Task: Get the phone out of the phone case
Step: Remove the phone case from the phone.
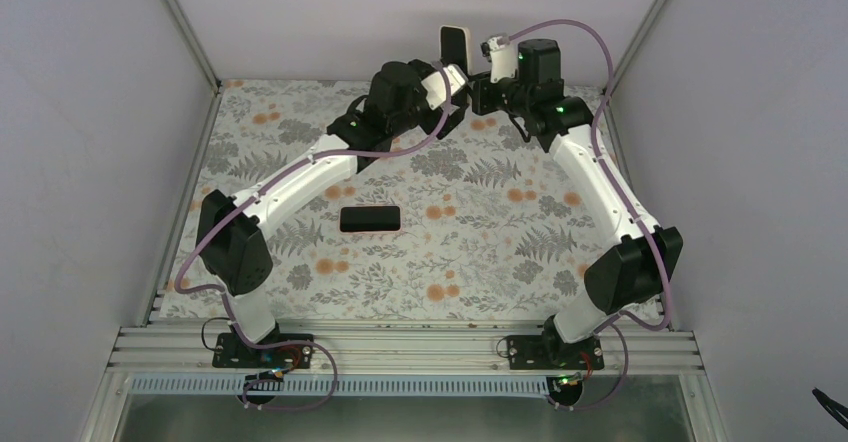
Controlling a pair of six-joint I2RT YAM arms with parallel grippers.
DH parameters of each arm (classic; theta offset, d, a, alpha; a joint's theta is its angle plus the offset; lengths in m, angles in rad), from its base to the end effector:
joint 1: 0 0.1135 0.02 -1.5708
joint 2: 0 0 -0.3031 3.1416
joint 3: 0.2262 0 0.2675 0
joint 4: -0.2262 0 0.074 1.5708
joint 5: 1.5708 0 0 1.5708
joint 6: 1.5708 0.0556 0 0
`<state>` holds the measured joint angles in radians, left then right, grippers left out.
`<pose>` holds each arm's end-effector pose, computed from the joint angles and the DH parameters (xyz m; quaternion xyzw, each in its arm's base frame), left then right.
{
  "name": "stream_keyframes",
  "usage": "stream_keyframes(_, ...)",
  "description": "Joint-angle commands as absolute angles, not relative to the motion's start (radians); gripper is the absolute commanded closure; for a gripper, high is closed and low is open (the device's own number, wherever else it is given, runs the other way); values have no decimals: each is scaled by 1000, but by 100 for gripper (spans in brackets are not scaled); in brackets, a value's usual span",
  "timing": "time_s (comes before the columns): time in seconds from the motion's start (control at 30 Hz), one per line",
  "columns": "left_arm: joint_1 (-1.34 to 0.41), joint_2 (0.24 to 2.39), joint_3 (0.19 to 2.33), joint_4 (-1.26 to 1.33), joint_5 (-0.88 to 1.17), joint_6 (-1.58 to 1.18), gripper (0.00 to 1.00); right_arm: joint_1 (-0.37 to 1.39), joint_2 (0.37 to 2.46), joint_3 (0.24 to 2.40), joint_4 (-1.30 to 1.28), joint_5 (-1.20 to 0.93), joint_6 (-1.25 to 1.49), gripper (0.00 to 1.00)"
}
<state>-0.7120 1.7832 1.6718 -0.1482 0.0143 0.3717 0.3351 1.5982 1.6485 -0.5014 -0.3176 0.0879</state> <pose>0.3590 -0.3109 0.4072 0.4125 0.6769 -0.1088 0.5999 0.3718 0.1479 0.4342 -0.1865 0.8199 0.2411 0.4846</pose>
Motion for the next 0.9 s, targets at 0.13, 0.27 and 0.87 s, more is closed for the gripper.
stream_keyframes(0.13, -727, 1805, 1725, -55, -251, 369, 1, 350, 1573, 1647, -427, -319, 87, 97)
stream_keyframes(0.27, -739, 1818, 1729, -33, -290, 376, 1, 353, 1565, 1642, -432, -332, 96, 97)
stream_keyframes(0.87, -833, 1725, 1323, 1008, -784, 855, 38, 355, 1499, 1502, -483, -479, 82, 97)
